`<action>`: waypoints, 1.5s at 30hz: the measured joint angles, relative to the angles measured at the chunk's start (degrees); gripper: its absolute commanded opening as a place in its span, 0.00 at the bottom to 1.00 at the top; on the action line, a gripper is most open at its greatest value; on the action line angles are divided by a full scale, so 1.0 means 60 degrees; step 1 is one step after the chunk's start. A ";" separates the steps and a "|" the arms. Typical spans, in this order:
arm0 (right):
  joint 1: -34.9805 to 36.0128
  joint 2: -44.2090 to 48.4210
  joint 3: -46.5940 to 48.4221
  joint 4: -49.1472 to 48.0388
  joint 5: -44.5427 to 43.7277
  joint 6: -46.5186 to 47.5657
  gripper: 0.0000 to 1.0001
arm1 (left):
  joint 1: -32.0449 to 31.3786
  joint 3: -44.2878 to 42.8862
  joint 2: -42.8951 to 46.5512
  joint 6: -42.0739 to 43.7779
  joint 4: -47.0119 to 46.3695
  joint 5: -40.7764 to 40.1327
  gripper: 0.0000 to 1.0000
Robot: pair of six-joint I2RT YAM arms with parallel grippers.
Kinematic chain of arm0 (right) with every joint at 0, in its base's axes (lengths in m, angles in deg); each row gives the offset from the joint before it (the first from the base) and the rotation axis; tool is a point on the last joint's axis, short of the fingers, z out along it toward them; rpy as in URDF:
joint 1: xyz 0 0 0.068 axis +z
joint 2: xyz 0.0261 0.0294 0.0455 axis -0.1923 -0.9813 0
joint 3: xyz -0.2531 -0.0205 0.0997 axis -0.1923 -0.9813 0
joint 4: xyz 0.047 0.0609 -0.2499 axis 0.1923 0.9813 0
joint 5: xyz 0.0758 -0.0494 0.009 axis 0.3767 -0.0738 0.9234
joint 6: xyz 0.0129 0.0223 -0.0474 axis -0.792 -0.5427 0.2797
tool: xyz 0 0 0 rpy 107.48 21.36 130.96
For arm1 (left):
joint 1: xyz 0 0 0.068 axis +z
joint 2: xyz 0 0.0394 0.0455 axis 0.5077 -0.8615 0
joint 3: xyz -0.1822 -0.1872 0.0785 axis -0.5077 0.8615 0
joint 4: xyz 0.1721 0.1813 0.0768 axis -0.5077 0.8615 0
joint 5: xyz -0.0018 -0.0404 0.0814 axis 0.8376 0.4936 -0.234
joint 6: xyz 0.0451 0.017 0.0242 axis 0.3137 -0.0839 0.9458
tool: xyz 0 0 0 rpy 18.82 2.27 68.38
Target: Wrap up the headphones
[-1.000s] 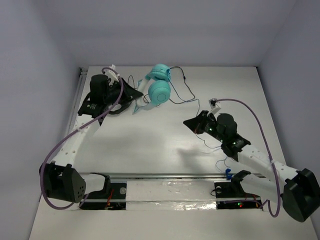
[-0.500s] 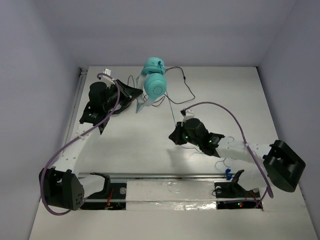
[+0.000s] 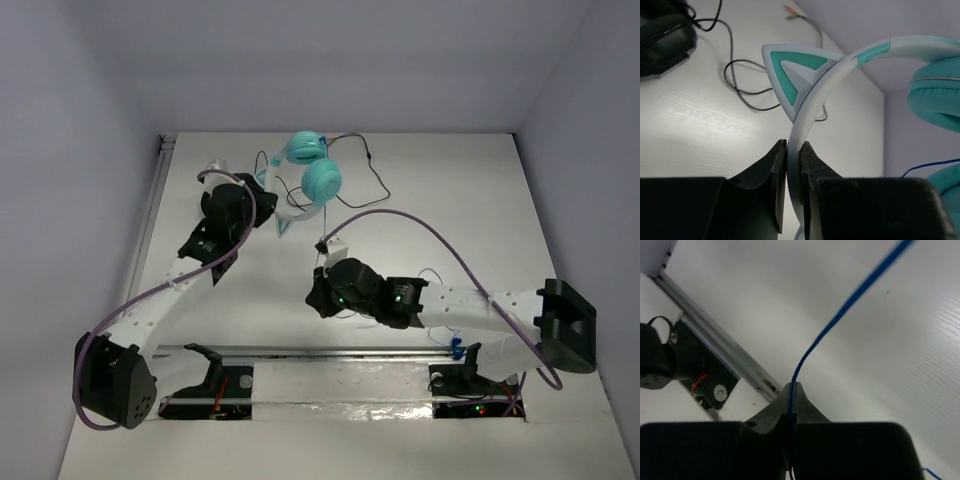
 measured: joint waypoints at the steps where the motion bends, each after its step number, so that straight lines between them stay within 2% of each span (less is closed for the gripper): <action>1: 0.0189 0.0073 0.0222 0.0273 -0.0033 0.0040 0.00 | -0.0302 0.0091 -0.0007 0.0113 0.0095 -0.0492 0.00; 7: 0.0845 0.0634 0.1497 0.1956 -0.0069 0.0299 0.00 | -0.1851 0.0576 -0.0419 0.0882 0.0699 -0.2663 0.00; 13: 0.0867 0.1053 0.2284 0.3566 -0.0004 0.0729 0.00 | -0.2827 0.0994 -0.1224 0.1821 0.0994 -0.3424 0.00; 18: 0.0867 0.0962 0.2998 0.4827 -0.0401 0.1257 0.00 | -0.3563 0.1359 -0.1337 0.2772 0.0973 -0.2583 0.00; 31: 0.0142 0.0918 0.3537 0.6615 -0.1337 0.2149 0.00 | -0.4087 0.1439 -0.0117 0.4189 0.1679 -0.0499 0.00; 36: -0.0153 0.1129 0.3555 0.7144 -0.2167 0.2288 0.00 | -0.4437 0.1421 -0.0033 0.4411 0.1974 -0.0219 0.00; 45: -0.0539 0.1574 0.3665 0.7737 -0.3745 0.2364 0.01 | -0.4473 0.1410 0.0189 0.4656 0.2197 0.0131 0.00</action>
